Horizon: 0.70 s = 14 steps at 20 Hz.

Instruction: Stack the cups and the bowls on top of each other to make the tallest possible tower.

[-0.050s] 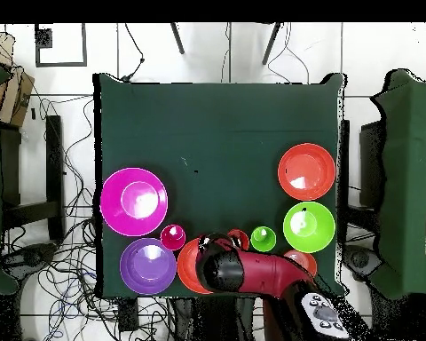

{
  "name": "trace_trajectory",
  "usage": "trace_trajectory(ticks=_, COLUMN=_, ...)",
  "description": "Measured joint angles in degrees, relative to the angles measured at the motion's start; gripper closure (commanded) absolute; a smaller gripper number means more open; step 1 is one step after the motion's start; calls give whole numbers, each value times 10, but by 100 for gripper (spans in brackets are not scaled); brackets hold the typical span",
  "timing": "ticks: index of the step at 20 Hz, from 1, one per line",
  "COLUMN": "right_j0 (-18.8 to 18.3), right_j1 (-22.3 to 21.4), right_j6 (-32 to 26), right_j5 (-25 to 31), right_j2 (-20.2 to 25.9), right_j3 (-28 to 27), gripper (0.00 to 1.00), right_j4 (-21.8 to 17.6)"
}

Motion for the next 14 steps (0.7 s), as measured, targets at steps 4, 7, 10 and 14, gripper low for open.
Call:
trace_trajectory(ticks=4, right_j0=-8, right_j1=-6, right_j6=0, right_j5=0, right_j2=0, right_j3=0, gripper=0, right_j4=-1)
trace_trajectory(ticks=7, right_j0=-12, right_j1=-7, right_j6=0, right_j5=0, right_j2=1, right_j3=0, gripper=0, right_j4=-2)
trace_trajectory(ticks=10, right_j0=-18, right_j1=-6, right_j6=0, right_j5=0, right_j2=1, right_j3=0, gripper=0, right_j4=-8)
trace_trajectory(ticks=14, right_j0=-28, right_j1=-2, right_j6=0, right_j5=0, right_j2=2, right_j3=0, gripper=0, right_j4=-21)
